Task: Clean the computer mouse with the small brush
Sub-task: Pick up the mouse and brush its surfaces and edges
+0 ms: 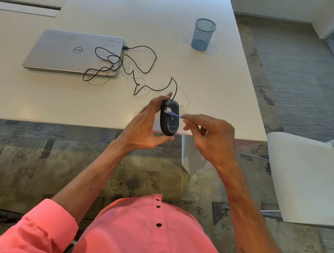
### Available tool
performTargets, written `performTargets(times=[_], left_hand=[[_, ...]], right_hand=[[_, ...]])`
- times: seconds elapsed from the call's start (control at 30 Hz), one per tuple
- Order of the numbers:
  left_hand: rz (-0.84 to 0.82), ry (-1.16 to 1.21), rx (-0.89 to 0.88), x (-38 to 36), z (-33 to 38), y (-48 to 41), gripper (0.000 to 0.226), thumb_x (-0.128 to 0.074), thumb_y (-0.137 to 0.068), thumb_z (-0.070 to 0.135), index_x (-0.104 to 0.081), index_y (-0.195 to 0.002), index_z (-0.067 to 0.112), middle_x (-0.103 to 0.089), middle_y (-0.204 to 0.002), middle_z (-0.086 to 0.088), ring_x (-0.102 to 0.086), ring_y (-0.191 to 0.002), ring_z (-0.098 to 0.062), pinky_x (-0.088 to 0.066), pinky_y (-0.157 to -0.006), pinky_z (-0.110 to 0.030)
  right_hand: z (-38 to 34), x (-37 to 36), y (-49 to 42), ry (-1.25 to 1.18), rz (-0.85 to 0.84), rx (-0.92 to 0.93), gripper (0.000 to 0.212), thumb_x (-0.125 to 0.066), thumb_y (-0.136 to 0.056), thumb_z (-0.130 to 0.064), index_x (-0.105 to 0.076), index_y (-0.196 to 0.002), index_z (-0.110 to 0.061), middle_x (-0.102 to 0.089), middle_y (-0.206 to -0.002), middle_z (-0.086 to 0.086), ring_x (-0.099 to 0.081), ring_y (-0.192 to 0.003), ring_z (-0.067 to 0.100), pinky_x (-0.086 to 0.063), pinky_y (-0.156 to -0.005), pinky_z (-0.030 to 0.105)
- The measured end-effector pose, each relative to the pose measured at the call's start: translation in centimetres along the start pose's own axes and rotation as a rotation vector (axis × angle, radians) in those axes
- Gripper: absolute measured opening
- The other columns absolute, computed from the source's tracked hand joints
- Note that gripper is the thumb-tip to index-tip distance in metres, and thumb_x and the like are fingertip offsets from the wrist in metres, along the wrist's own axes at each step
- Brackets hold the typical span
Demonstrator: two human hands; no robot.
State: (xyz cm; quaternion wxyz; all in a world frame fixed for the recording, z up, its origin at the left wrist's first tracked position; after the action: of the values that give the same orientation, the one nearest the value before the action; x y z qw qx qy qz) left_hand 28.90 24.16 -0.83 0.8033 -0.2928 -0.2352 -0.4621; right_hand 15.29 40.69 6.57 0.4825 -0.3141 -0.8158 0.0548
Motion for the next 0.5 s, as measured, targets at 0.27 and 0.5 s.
performTargets(times=[0.27,0.5], left_hand=[[-0.023,-0.028,-0.001,-0.2,-0.7,0.4,0.125,-0.103,-0.08,0.038,-0.022,-0.172,0.015,-0.025,-0.188,0.013,-0.047,-0.165,-0.011,-0.043,-0.135,-0.051],[0.001,-0.051,-0.015,0.1,-0.5,0.1,0.125,-0.103,-0.08,0.04,-0.023,-0.172,0.013,-0.029,-0.188,0.008,-0.05,-0.163,-0.016,-0.042,-0.135,-0.05]], right_hand=[[-0.5,2.0,-0.7,0.111,0.027,0.15,0.012,-0.078,-0.104,-0.029,-0.086,-0.111,-0.033,-0.081,-0.086,-0.021,-0.051,-0.062,-0.007,-0.05,-0.054,0.023],[-1.3,-0.1,-1.1,0.133,-0.051,0.107,0.014,-0.077,-0.104,-0.028,-0.087,-0.111,-0.034,-0.083,-0.087,-0.02,-0.054,-0.064,-0.004,-0.055,-0.058,0.027]])
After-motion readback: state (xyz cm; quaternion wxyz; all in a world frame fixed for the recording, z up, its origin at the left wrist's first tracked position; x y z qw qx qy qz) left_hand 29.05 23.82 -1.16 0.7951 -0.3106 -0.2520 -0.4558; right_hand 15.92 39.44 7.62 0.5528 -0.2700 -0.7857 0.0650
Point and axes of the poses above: each hand's wrist, its own y-axis away from the middle knuckle, its own x-axis out of the back of the hand, z = x × y, the point moved 5 cm from there along -y, towards the middle knuckle
